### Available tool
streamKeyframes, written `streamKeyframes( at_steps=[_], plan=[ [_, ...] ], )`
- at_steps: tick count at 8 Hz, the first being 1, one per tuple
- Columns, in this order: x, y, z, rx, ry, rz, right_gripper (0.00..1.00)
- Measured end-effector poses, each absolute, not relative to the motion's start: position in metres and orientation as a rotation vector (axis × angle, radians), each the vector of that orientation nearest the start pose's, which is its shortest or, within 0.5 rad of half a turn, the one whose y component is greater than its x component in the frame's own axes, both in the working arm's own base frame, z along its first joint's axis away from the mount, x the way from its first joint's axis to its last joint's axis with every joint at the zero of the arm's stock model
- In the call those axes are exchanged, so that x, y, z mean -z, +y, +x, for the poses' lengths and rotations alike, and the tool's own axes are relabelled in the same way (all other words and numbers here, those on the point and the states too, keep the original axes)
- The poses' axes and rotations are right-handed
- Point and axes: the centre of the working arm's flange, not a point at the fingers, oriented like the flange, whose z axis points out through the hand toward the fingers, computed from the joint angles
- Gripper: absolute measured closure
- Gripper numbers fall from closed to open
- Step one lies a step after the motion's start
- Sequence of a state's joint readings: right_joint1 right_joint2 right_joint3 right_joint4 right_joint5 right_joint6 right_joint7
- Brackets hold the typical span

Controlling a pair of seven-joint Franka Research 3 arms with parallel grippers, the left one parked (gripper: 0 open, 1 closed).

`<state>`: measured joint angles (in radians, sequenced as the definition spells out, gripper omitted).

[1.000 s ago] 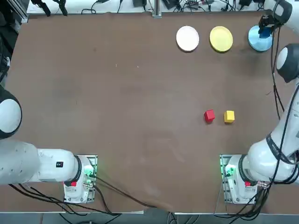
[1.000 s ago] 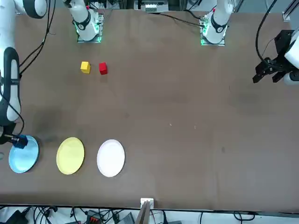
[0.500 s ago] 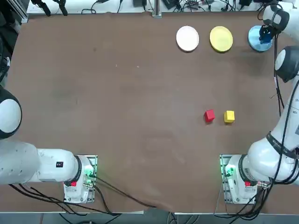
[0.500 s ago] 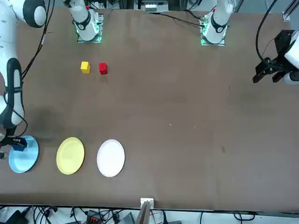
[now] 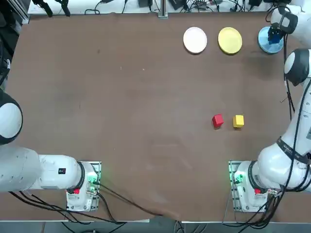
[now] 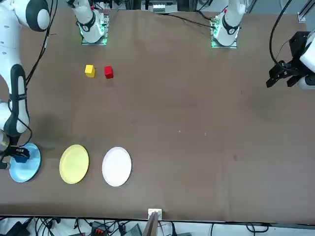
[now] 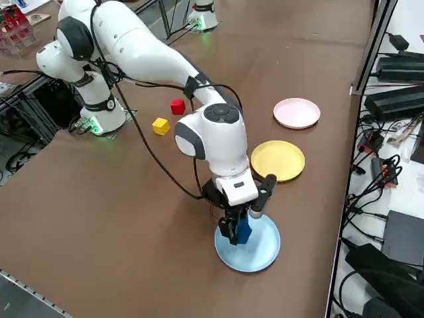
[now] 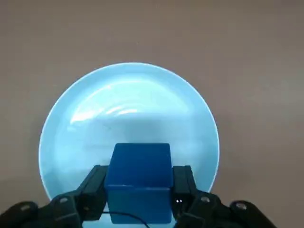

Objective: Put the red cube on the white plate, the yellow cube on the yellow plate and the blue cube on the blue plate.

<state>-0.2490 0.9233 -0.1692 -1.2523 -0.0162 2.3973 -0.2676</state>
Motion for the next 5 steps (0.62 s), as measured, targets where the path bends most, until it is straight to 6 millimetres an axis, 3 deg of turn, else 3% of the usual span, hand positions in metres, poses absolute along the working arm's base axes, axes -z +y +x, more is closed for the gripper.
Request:
streamKeyframes(
  at_steps=[1, 3, 5],
  plan=[
    [-0.224, -0.279, 0.723, 0.305, 0.108, -3.336, 0.29],
    [-0.226, -0.278, 0.725, 0.313, 0.112, -3.336, 0.01],
    [-0.234, -0.273, 0.726, 0.257, 0.111, -3.324, 0.0]
  ],
)
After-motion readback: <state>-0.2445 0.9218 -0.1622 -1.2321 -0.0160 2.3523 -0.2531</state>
